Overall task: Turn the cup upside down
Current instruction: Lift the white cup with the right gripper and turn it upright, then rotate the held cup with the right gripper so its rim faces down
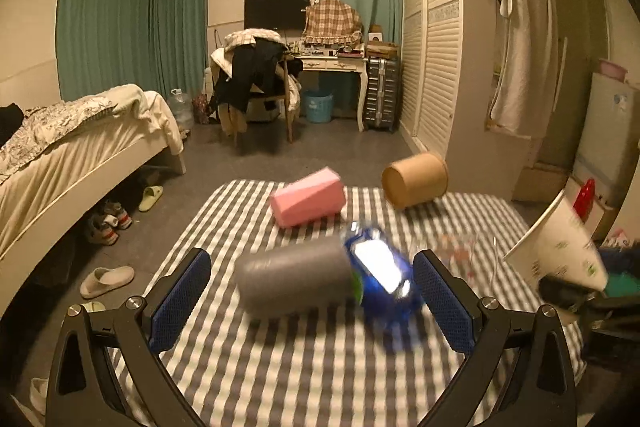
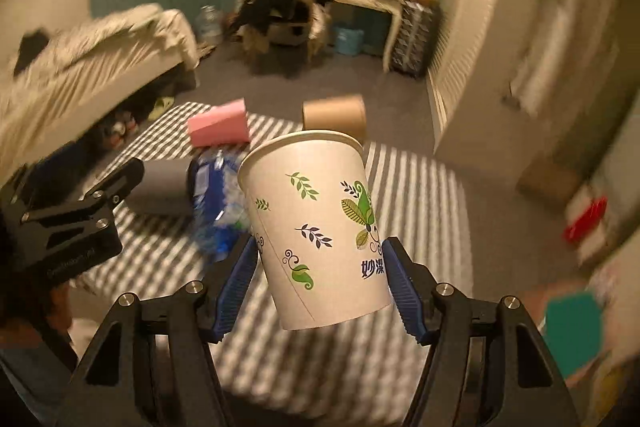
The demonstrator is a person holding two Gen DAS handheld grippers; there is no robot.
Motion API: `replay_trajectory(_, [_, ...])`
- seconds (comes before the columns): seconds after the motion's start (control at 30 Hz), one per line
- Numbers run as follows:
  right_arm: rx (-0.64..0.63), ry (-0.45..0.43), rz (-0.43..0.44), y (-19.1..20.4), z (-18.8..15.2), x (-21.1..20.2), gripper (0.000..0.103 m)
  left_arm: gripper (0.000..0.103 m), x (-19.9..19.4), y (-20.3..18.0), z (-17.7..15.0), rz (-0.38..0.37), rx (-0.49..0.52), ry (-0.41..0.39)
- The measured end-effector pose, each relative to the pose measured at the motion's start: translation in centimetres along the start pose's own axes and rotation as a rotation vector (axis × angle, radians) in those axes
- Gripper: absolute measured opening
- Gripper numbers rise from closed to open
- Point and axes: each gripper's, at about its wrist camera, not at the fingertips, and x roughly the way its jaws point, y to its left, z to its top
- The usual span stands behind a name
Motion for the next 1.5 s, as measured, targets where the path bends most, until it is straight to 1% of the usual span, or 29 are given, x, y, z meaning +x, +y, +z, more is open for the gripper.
replay_trajectory(0.07, [0.058,0.029,-0.002,0.5,-1.9,0.9,0.064,0.103,-0.2,0.7,-2.0,0.019,-0.017,0.023])
replay_trajectory(0.13, [0.099,0.051,-0.023,0.9,-3.5,1.6,0.064,0.103,0.0,1.4,-3.5,0.029,-0.038,0.046])
replay_trajectory(0.27, [0.128,0.066,-0.044,2.0,-4.9,3.1,0.064,0.103,0.6,2.2,-5.6,0.067,-0.046,0.063])
replay_trajectory(0.3, [0.132,0.062,-0.046,2.1,-5.4,3.2,0.064,0.103,0.4,2.2,-5.8,0.065,-0.042,0.058])
replay_trajectory(0.4, [0.137,0.048,-0.056,2.7,-5.7,4.1,0.064,0.103,0.1,2.0,-6.4,0.052,-0.031,0.037])
replay_trajectory(0.6, [0.148,0.032,-0.069,2.8,-6.1,6.4,0.064,0.103,0.0,0.7,-7.5,0.039,0.020,0.034])
replay_trajectory(0.73, [0.179,0.003,-0.035,1.7,-6.7,7.2,0.064,0.103,0.3,-0.3,-7.7,0.047,0.048,0.027])
replay_trajectory(0.9, [0.167,-0.026,0.008,0.8,-7.1,7.7,0.064,0.103,0.7,-0.8,-7.4,0.013,0.009,0.041])
replay_trajectory(0.93, [0.165,-0.035,0.012,0.6,-7.2,7.5,0.065,0.103,0.7,-0.9,-7.3,0.010,0.006,0.037])
replay_trajectory(1.0, [0.165,-0.063,0.016,0.2,-7.3,6.8,0.077,0.103,0.4,-1.2,-6.9,0.010,0.000,0.029])
replay_trajectory(1.1, [0.172,-0.133,0.051,-0.9,-7.0,4.5,0.080,0.103,-0.4,-1.5,-6.4,-0.002,-0.034,0.026])
replay_trajectory(1.17, [0.169,-0.174,0.054,-1.7,-6.6,2.9,0.083,0.103,-1.3,-2.0,-6.3,-0.018,-0.041,0.016])
replay_trajectory(1.27, [0.155,-0.226,0.053,-3.1,-6.5,0.5,0.087,0.103,-2.5,-3.2,-6.8,-0.006,-0.034,0.003])
replay_trajectory(1.37, [0.141,-0.260,0.028,-4.3,-6.7,-1.1,0.090,0.103,-3.2,-4.4,-7.5,-0.032,-0.054,0.015])
replay_trajectory(1.5, [0.137,-0.310,-0.043,-6.6,-8.2,-2.5,0.090,0.103,-3.2,-6.4,-8.6,-0.062,-0.076,0.039])
